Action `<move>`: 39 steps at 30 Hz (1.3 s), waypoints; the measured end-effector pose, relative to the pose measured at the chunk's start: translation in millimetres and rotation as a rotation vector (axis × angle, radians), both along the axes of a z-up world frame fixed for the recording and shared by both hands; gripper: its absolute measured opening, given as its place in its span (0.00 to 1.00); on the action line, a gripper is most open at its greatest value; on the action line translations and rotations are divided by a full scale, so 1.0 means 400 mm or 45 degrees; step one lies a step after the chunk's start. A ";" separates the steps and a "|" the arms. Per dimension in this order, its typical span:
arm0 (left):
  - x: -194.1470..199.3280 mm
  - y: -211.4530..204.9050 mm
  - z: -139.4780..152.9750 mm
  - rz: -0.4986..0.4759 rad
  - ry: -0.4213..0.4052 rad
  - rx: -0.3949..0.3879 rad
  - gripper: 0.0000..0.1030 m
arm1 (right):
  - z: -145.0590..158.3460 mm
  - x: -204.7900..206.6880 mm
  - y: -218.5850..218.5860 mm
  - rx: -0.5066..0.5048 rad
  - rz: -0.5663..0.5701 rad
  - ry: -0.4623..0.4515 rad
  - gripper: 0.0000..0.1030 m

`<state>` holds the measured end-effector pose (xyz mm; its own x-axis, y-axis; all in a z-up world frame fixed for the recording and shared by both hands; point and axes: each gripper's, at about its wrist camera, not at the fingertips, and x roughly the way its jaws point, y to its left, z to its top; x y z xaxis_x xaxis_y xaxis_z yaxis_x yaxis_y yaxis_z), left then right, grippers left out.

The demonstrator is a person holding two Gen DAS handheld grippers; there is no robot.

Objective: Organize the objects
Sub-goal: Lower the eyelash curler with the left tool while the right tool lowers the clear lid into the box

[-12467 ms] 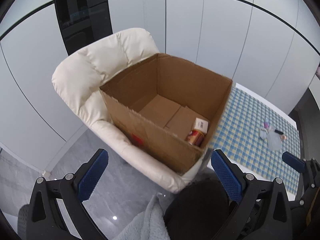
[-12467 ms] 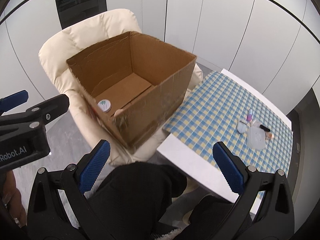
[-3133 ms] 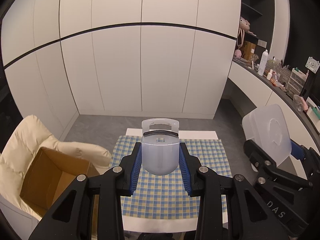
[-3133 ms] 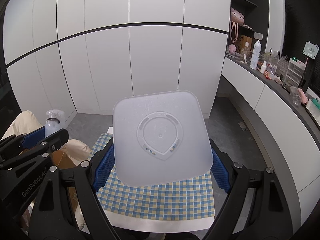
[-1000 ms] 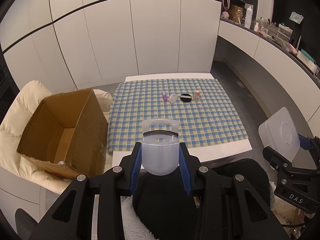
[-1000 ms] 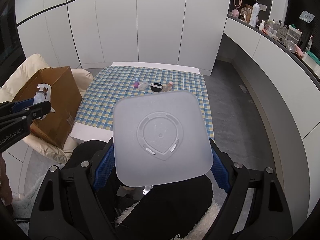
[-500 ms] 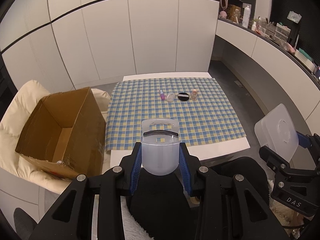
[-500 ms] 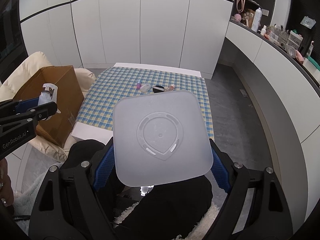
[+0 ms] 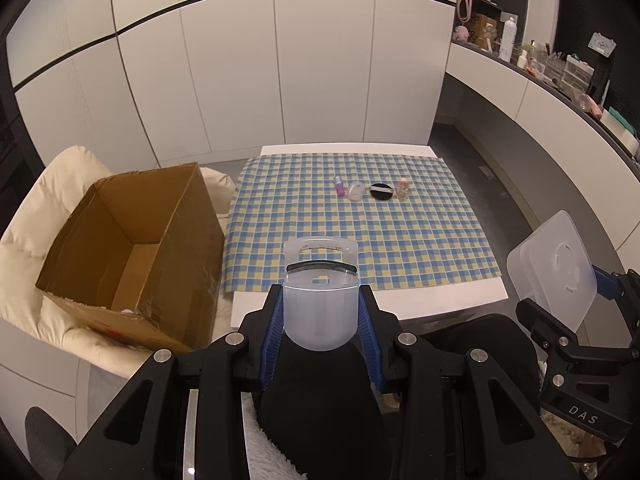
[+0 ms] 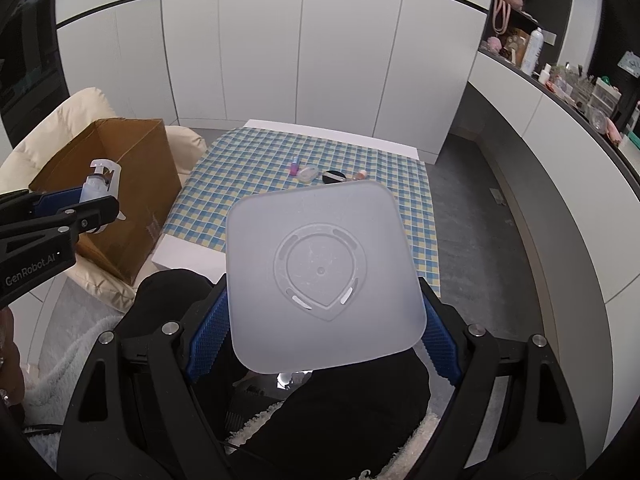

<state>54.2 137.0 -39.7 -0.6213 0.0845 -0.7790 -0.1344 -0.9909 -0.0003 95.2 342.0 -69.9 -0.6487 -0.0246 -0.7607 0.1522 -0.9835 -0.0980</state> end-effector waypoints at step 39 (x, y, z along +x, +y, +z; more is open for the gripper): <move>0.077 -0.502 -0.041 0.624 -0.047 0.046 0.34 | -0.040 0.014 -0.609 0.129 0.813 0.062 0.84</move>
<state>85.1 -63.8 -56.0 -0.5666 -0.1831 -0.8034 0.3480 -0.9370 -0.0319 101.0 98.2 -85.9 -0.5642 -0.3462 -0.7495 0.6969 -0.6865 -0.2074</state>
